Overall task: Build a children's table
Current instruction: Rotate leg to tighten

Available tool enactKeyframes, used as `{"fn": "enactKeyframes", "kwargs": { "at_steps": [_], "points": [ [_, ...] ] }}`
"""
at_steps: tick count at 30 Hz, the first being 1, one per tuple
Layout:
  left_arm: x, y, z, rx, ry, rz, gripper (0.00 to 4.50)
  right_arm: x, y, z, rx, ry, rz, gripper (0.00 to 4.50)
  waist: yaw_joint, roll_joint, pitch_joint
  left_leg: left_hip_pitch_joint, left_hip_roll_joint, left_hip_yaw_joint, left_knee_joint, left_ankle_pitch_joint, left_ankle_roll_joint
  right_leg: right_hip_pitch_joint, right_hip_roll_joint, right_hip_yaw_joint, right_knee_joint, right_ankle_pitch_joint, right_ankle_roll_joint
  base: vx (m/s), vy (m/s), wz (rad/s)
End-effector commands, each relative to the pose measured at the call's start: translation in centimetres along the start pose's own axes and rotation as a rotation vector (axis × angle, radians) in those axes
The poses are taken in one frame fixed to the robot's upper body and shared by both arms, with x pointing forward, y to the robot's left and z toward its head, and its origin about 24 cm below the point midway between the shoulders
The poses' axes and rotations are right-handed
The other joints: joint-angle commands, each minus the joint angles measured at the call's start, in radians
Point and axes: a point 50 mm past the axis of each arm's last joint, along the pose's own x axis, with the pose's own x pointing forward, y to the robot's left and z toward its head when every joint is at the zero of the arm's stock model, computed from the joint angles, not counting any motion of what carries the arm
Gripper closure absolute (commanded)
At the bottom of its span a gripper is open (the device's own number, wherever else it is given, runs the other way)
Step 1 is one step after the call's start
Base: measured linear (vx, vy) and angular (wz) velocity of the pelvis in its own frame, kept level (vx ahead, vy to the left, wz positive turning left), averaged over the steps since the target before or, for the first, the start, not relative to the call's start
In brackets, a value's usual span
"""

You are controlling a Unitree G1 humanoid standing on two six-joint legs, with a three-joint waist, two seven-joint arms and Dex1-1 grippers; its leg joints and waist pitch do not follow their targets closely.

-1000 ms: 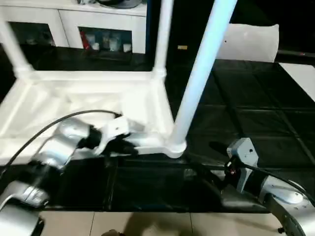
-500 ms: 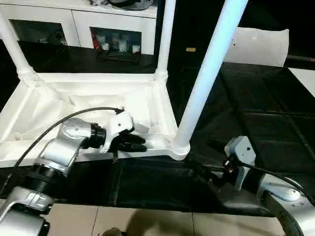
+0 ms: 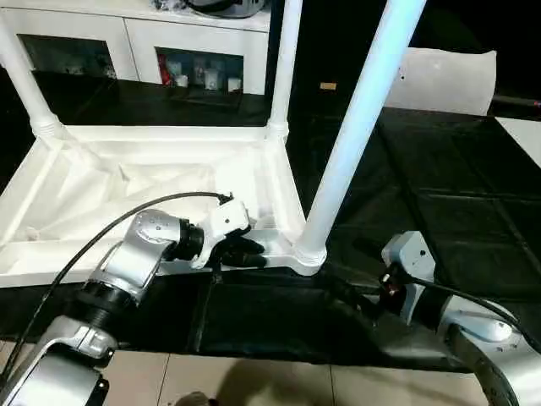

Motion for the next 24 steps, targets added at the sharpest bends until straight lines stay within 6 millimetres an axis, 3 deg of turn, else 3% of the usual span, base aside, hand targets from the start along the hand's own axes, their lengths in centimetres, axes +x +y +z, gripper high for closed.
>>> {"fn": "enactKeyframes", "kwargs": {
  "at_steps": [1, 5, 6, 10, 16, 22, 24],
  "points": [
    [0.1, 0.4, 0.2, 0.012, 0.017, 0.021, 3.68, 0.2, -0.2, 0.1, -0.017, 0.000, 0.005, 0.00, 0.003, 0.004, -0.057, 0.027, 0.060, -0.018, -0.071, -0.150, 0.032, 0.029, -0.086, 0.045, -0.075, -0.022, -0.223, 0.000, 0.000, 0.00],
    [0.2, 0.5, -0.1, 0.010, 0.031, 0.015, 3.94, 0.1, -0.3, 0.2, -0.016, 0.000, 0.002, 0.00, 0.007, 0.003, -0.055, 0.028, 0.061, -0.019, -0.074, -0.176, 0.022, 0.027, -0.087, 0.046, -0.079, -0.059, -0.217, 0.000, 0.000, 0.00],
    [0.2, 0.5, -0.1, 0.010, 0.033, 0.011, 4.23, 0.1, -0.3, 0.2, -0.015, 0.001, 0.002, 0.00, 0.008, 0.003, -0.054, 0.028, 0.060, -0.019, -0.075, -0.189, 0.017, 0.025, -0.087, 0.046, -0.081, -0.084, -0.212, 0.000, 0.000, 0.00],
    [0.2, 0.5, -0.2, 0.019, 0.045, -0.003, 4.36, 0.1, -0.3, 0.2, -0.014, 0.002, 0.001, 0.00, 0.008, 0.003, -0.054, 0.029, 0.062, -0.020, -0.077, -0.204, 0.007, 0.024, -0.088, 0.046, -0.084, -0.116, -0.203, 0.000, 0.000, 0.00],
    [0.0, 0.7, -0.6, 0.101, 0.136, -0.024, 4.44, 0.5, -0.6, 0.4, -0.002, 0.003, 0.007, 0.00, 0.005, 0.001, -0.057, 0.028, 0.061, -0.020, -0.075, -0.176, 0.015, 0.024, -0.087, 0.046, -0.079, -0.062, -0.210, 0.000, 0.000, 0.00],
    [-0.2, 0.5, 0.2, 0.138, 0.081, -0.090, 4.44, 1.3, -1.5, 0.7, 0.003, 0.005, 0.036, 0.00, 0.006, 0.012, -0.059, 0.028, 0.060, -0.020, -0.073, -0.167, 0.012, 0.027, -0.089, 0.045, -0.074, -0.027, -0.229, 0.000, 0.000, 0.00],
    [0.0, 0.1, 0.5, 0.150, 0.052, -0.167, 4.44, 1.7, -1.9, 0.9, 0.016, -0.016, 0.091, 0.00, 0.005, 0.010, -0.062, 0.028, 0.060, -0.019, -0.071, -0.159, 0.016, 0.030, -0.088, 0.045, -0.072, -0.001, -0.239, 0.000, 0.000, 0.00]
  ]
}}
